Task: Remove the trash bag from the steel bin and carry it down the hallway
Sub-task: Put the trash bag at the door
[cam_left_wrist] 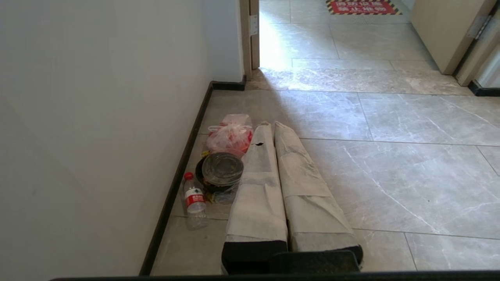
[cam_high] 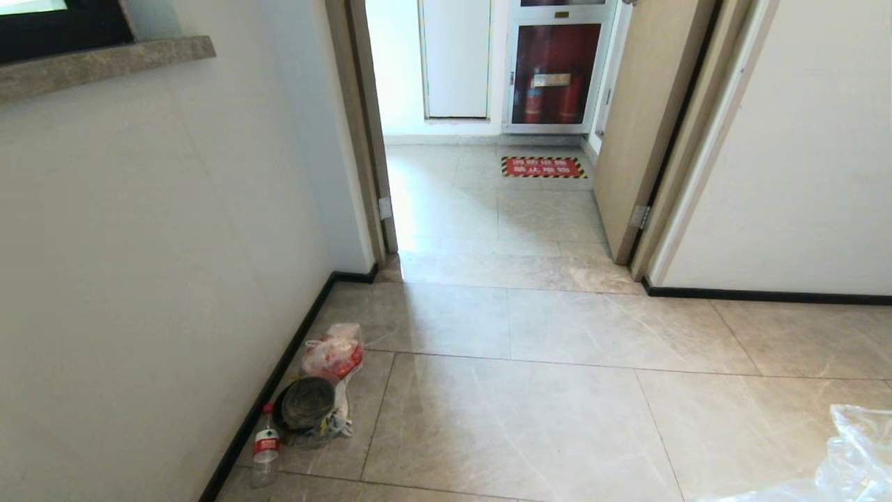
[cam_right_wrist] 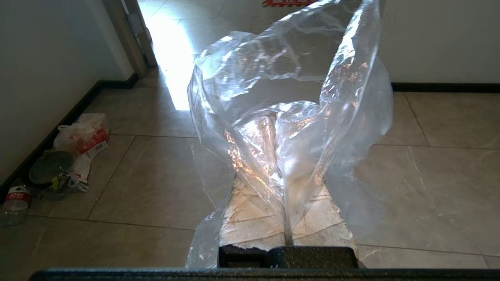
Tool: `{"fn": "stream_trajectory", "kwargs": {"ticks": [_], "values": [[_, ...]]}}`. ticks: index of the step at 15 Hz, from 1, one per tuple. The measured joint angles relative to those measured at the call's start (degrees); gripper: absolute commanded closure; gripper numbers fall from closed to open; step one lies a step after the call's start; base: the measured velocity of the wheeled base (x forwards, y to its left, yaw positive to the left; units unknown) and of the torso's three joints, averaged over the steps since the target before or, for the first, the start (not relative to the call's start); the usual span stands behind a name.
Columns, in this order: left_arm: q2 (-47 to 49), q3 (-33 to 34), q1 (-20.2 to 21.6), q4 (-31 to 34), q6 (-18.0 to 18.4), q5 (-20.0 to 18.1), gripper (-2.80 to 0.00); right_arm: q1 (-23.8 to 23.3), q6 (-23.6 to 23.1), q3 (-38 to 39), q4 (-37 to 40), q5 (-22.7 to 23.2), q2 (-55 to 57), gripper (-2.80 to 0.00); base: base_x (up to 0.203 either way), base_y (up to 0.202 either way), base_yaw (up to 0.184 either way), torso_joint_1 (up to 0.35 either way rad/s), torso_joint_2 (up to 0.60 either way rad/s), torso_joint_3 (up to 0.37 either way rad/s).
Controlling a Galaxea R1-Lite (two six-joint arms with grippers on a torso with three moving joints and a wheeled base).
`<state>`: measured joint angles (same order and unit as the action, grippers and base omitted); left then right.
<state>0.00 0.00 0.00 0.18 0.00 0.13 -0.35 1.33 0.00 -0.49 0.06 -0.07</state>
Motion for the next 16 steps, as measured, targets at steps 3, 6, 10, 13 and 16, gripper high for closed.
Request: {"fn": "stream_trajectory", "kwargs": {"ticks": [3, 6, 10, 13, 16], "values": [[0.0, 0.0, -0.01, -0.04, 0.0, 0.02, 0.0, -0.02, -0.37, 0.0, -0.04, 0.04, 0.0, 0.0, 0.0, 0.0, 0.0, 0.0, 0.0, 0.0], [0.0, 0.0, 0.0, -0.05, 0.0, 0.02, 0.0, -0.06, -0.21, 0.0, -0.09, 0.02, 0.0, 0.0, 0.001, -0.006, 0.155, -0.002, 0.0, 0.0], [0.0, 0.0, -0.04, 0.04, -0.01, 0.02, 0.0, -0.08, -0.21, 0.0, -0.13, 0.04, 0.0, 0.0, -0.002, -0.011, 0.168, 0.002, 0.0, 0.0], [0.0, 0.0, 0.0, 0.03, 0.0, 0.02, 0.0, 0.0, -0.19, 0.0, -0.1, 0.02, 0.0, 0.0, 0.0, -0.007, 0.175, 0.003, 0.0, 0.001], [0.0, 0.0, 0.0, -0.05, 0.0, -0.02, 0.0, -0.02, -0.27, 0.0, -0.08, 0.02, 0.0, 0.0, 0.0, -0.009, 0.173, 0.002, 0.0, 0.001]]}}
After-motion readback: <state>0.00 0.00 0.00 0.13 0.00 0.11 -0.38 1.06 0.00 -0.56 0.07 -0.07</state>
